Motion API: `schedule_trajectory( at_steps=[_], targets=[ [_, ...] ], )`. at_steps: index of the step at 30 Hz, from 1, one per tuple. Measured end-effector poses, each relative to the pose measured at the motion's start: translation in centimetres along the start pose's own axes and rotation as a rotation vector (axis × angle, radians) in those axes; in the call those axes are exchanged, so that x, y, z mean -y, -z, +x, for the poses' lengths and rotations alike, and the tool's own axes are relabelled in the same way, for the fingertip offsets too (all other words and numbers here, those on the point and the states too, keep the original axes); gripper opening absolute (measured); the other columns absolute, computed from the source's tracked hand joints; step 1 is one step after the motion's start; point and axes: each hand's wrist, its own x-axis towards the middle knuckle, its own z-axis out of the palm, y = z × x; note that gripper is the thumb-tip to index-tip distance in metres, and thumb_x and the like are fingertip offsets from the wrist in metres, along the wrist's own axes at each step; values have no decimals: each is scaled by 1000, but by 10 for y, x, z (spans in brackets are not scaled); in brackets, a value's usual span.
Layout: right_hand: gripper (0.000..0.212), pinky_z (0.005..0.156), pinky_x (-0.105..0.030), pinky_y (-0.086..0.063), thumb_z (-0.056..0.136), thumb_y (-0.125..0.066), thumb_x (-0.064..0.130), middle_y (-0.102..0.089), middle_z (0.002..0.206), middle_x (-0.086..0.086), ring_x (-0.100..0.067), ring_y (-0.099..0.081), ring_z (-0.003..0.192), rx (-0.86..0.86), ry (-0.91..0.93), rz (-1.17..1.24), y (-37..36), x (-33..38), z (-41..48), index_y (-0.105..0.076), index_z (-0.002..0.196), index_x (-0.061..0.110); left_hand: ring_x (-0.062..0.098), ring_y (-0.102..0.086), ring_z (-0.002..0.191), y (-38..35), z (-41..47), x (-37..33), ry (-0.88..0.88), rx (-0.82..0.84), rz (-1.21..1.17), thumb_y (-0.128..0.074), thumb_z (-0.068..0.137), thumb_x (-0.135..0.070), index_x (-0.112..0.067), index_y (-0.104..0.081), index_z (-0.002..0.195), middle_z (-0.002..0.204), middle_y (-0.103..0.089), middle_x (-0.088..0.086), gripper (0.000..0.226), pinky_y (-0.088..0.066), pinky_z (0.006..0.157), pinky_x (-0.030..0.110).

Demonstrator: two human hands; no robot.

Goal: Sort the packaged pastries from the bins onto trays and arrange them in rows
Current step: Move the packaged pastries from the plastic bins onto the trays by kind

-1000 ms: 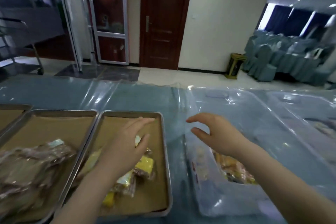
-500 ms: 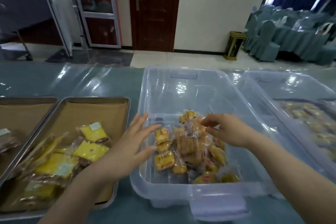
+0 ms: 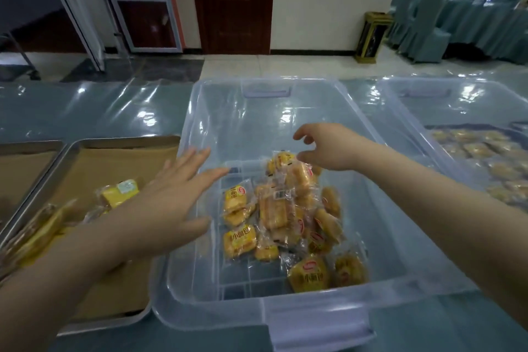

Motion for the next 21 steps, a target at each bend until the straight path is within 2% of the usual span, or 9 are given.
schedule_trajectory(
  at_steps=[4,5,7,9,11,14,17,19,21],
  targets=[
    [49,79,-29,-44,90,-58,27,-57,126,-6,-26,-57,106,64,-74,-50,-24,0,35,-45,136,16,7,15,141,7,55,-23,22,51,-65,-53,90,-41,-42,-7,147,156,14,-11,74,3,110,27],
    [41,78,-30,-46,90,-58,21,-58,123,-8,-27,-57,102,96,-97,-88,-36,-3,39,-49,129,14,11,11,143,5,72,-29,20,76,-52,-55,89,-40,-39,-9,147,158,10,-6,74,-1,113,30],
    [14,70,-32,-47,87,-55,10,-61,113,-11,-27,-56,87,175,-134,-225,-53,-10,41,-54,101,9,21,1,145,-4,106,-39,13,148,2,-57,88,-39,-31,-13,149,159,1,3,76,-8,115,34],
    [7,69,-33,-44,86,-54,7,-59,111,-12,-28,-55,87,198,-171,-281,-62,-20,39,-54,91,11,27,-15,142,-19,137,-48,1,238,49,-61,86,-37,-24,-18,149,156,-16,10,77,-20,113,36],
    [21,80,-37,-46,87,-53,10,-53,120,-14,-33,-54,105,151,-181,-235,-68,-31,39,-57,108,10,29,-32,134,-39,162,-55,0,321,36,-67,82,-36,-18,-22,148,149,-30,12,81,-31,107,36],
    [47,95,-43,-42,89,-56,18,-40,135,-17,-38,-41,124,134,-172,-178,-79,-40,40,-42,133,15,29,-36,132,-74,183,-55,93,373,-60,-76,74,-41,-18,-11,149,150,-30,12,101,-33,107,39],
    [82,104,-52,-37,82,-69,23,-23,150,-19,-44,-15,139,238,-175,-168,-94,-43,39,-18,146,18,33,-15,142,-108,183,-40,300,423,-248,-78,67,-51,-26,10,149,158,-7,12,123,-22,114,44],
    [105,106,-57,-34,78,-74,26,-9,157,-16,-45,0,142,292,-151,-194,-102,-44,37,2,150,27,34,3,144,-123,179,-29,383,476,-185,-74,63,-63,-34,19,145,158,7,11,127,-11,116,49],
    [122,107,-57,-33,72,-79,36,-1,159,-11,-44,-2,143,395,-116,-191,-107,-44,36,18,147,39,38,14,141,-129,177,-23,429,481,-153,-72,59,-68,-39,22,143,156,15,12,129,-4,114,56]
  ],
)
